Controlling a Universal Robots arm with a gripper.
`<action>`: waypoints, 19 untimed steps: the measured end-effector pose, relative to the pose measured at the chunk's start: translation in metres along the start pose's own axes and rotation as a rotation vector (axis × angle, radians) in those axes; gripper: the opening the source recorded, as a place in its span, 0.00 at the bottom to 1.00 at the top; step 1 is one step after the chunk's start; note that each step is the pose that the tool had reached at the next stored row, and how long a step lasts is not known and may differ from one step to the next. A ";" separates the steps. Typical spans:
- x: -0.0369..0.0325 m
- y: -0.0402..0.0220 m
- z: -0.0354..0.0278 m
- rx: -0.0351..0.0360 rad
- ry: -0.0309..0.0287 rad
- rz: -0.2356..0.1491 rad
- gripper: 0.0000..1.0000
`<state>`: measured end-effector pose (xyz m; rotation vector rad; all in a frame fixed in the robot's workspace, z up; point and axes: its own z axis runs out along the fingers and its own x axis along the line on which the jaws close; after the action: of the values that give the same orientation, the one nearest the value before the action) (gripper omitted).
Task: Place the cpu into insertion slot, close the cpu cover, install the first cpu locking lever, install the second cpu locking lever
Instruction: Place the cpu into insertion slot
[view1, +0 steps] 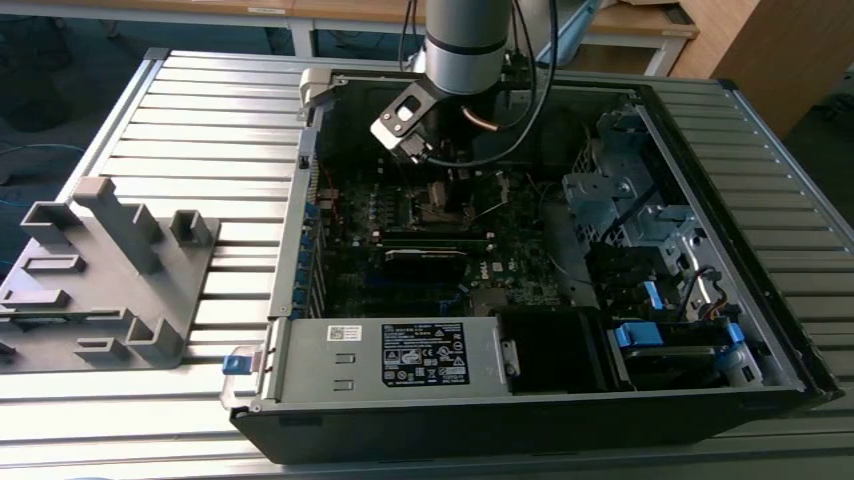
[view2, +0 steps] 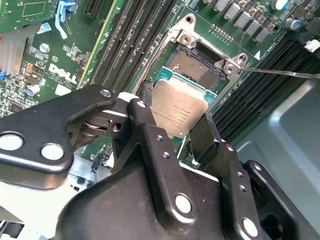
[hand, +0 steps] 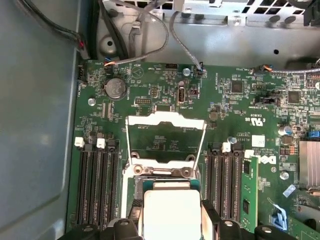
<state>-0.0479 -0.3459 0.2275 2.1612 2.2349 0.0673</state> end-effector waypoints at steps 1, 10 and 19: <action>0.0002 -0.0003 0.0000 0.0000 0.0000 0.000 0.54; 0.0074 -0.0058 0.0002 0.0000 0.0000 0.000 0.54; 0.0095 -0.0089 0.0025 0.0002 0.0014 -0.029 0.54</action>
<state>-0.0569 -0.3366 0.2246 2.1285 2.2668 0.0679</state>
